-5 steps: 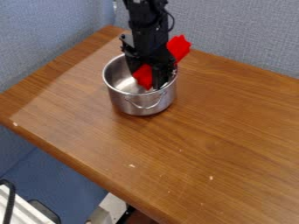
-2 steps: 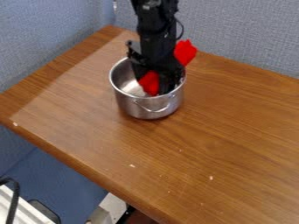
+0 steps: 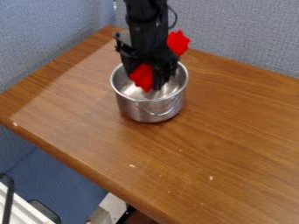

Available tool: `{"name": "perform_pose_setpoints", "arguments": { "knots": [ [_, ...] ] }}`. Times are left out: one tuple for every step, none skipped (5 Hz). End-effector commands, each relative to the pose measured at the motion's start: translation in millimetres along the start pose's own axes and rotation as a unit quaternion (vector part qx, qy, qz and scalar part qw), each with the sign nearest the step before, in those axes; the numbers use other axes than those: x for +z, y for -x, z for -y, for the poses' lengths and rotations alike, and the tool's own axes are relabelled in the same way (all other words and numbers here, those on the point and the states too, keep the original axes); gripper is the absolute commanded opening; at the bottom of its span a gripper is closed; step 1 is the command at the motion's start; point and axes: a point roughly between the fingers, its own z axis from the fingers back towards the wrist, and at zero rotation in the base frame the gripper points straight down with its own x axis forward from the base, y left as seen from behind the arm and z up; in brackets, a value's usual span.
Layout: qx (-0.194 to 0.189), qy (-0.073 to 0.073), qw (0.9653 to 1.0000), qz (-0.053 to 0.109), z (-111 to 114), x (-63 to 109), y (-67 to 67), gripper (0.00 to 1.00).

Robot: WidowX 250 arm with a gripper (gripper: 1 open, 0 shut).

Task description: Put the red object in the metal pot

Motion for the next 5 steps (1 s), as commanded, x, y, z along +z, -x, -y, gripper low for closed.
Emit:
{"name": "perform_pose_setpoints", "arguments": {
  "knots": [
    [0.008, -0.008, 0.9982, 0.059, -2, 53.3, -23.6, 0.0],
    [-0.004, -0.023, 0.9993, 0.031, 3, 34.0, -22.7, 0.0],
    [0.01, -0.03, 0.9995, 0.0, -15, 4.1, -20.3, 0.0],
    [0.013, -0.037, 0.9989, -0.024, -22, -22.3, -14.8, 0.0],
    [0.059, -0.047, 0.9962, -0.043, -22, -29.0, -15.0, 0.0]
  ]
}}
